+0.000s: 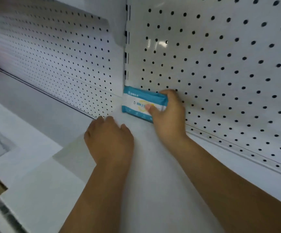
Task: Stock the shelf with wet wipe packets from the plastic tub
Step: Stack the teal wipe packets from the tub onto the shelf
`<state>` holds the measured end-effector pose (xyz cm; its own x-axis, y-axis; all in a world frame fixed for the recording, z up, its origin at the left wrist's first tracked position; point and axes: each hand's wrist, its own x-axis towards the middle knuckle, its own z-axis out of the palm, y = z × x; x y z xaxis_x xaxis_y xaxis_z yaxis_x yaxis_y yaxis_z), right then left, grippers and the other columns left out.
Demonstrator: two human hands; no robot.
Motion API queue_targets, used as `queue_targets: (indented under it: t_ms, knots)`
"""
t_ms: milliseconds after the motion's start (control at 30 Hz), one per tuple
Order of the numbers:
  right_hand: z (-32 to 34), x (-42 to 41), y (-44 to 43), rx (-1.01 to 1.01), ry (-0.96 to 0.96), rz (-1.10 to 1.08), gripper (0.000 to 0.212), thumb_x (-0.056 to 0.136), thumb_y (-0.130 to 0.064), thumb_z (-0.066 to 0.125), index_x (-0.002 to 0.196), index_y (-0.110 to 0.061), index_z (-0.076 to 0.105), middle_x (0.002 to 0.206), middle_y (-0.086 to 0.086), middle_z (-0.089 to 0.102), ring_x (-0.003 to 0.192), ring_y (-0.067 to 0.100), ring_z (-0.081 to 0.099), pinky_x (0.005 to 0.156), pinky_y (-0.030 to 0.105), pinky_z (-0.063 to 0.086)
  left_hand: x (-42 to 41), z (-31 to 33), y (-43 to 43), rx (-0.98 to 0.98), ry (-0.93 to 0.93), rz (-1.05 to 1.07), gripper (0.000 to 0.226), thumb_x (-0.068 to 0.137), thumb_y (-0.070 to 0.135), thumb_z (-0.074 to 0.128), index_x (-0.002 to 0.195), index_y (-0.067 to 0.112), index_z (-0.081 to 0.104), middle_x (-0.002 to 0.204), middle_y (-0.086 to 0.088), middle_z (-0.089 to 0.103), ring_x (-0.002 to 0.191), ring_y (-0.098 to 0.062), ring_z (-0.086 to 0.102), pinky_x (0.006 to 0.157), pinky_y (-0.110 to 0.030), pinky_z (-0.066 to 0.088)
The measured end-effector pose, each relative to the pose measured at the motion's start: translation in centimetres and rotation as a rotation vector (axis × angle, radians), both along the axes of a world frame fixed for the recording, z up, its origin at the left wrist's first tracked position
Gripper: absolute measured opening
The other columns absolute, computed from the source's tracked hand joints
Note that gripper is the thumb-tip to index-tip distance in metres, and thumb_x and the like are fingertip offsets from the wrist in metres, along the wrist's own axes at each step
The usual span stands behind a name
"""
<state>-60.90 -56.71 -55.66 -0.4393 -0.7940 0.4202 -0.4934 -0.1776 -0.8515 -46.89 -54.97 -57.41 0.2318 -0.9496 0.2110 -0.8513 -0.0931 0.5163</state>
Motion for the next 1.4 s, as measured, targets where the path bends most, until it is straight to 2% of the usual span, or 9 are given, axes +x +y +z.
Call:
queue_targets:
  t_ms: [33,167,233,433,600,733,867,1100,1400]
  knots:
    - [-0.5,0.2,-0.2,-0.015,0.048,-0.038,0.033,0.089,-0.013,0.075,0.116,-0.015,0.058,0.114,-0.002,0.063,0.101,0.011,0.062,0.075,0.010,0.053,-0.1,-0.2,0.0,0.027,-0.058,-0.009,0.039,0.096,0.040,0.050,0.118,0.012,0.065,0.133,-0.012,0.060,0.128,-0.034,0.051,0.107,-0.046,0.039]
    - [-1.8,0.5,-0.4,-0.084,0.256,-0.172,0.036,0.086,-0.025,0.077,0.117,-0.016,0.060,0.117,0.002,0.063,0.106,0.020,0.061,0.089,0.043,0.054,-0.2,0.0,0.0,0.058,-0.082,-0.040,0.042,0.098,0.042,0.048,0.125,0.014,0.062,0.145,-0.011,0.051,0.137,-0.032,0.042,0.115,-0.045,0.030]
    - [-1.6,0.5,-0.3,-0.095,0.366,-0.221,0.046,0.083,-0.025,0.079,0.123,-0.015,0.059,0.121,0.005,0.059,0.114,0.025,0.056,0.094,0.046,0.050,-0.1,0.0,0.1,0.060,-0.080,-0.052,0.043,0.099,0.043,0.048,0.128,0.014,0.060,0.148,-0.012,0.049,0.139,-0.032,0.040,0.116,-0.044,0.028]
    - [-0.7,-0.2,0.4,-0.141,0.597,-0.329,0.041,0.074,-0.031,0.084,0.110,-0.017,0.071,0.116,0.008,0.055,0.107,0.028,0.049,0.090,0.041,0.042,0.3,-0.1,0.2,0.114,-0.124,-0.082,0.046,0.102,0.043,0.044,0.137,0.014,0.054,0.147,-0.011,0.047,0.143,-0.031,0.034,0.124,-0.050,0.008]
    - [-0.7,-1.5,3.2,-0.056,0.563,-0.246,0.047,0.084,-0.031,0.077,0.127,-0.018,0.065,0.123,0.004,0.056,0.118,0.024,0.047,0.098,0.039,0.039,0.0,0.0,-0.1,0.082,-0.049,-0.081,0.043,0.101,0.038,0.046,0.131,0.010,0.058,0.144,-0.015,0.049,0.141,-0.033,0.035,0.124,-0.049,0.011]
    - [0.9,-2.5,8.3,0.118,0.632,-0.119,0.057,0.093,-0.034,0.069,0.144,-0.016,0.051,0.145,0.002,0.051,0.135,0.021,0.041,0.110,0.031,0.027,-0.3,0.9,1.0,-0.040,0.194,-0.152,0.047,0.101,0.029,0.051,0.141,0.003,0.051,0.150,-0.018,0.046,0.142,-0.032,0.037,0.119,-0.044,0.026]
    - [2.9,-3.9,16.0,0.271,0.672,-0.113,0.060,0.096,-0.045,0.061,0.148,-0.019,0.047,0.152,-0.002,0.047,0.142,0.015,0.036,0.115,0.028,0.028,-1.3,2.6,4.5,-0.088,0.355,-0.350,0.046,0.097,0.025,0.059,0.138,0.004,0.055,0.134,-0.017,0.059,0.126,-0.032,0.053,0.100,-0.038,0.043]
    - [4.5,-8.5,33.2,0.460,0.753,-0.355,0.060,0.096,-0.057,0.051,0.148,-0.028,0.045,0.152,-0.010,0.046,0.142,0.008,0.034,0.110,0.027,0.033,-5.2,5.7,17.4,-0.209,0.338,-0.817,0.045,0.098,0.033,0.061,0.138,0.012,0.058,0.141,-0.006,0.057,0.135,-0.022,0.047,0.108,-0.030,0.035]
    - [8.5,-13.4,52.5,0.419,0.636,-0.667,0.052,0.096,-0.055,0.055,0.140,-0.028,0.053,0.144,-0.014,0.052,0.135,0.004,0.041,0.102,0.020,0.035,-13.8,9.2,33.1,-0.250,0.389,-1.197,0.044,0.098,0.040,0.058,0.137,0.018,0.060,0.142,0.002,0.057,0.138,-0.015,0.043,0.110,-0.030,0.034]
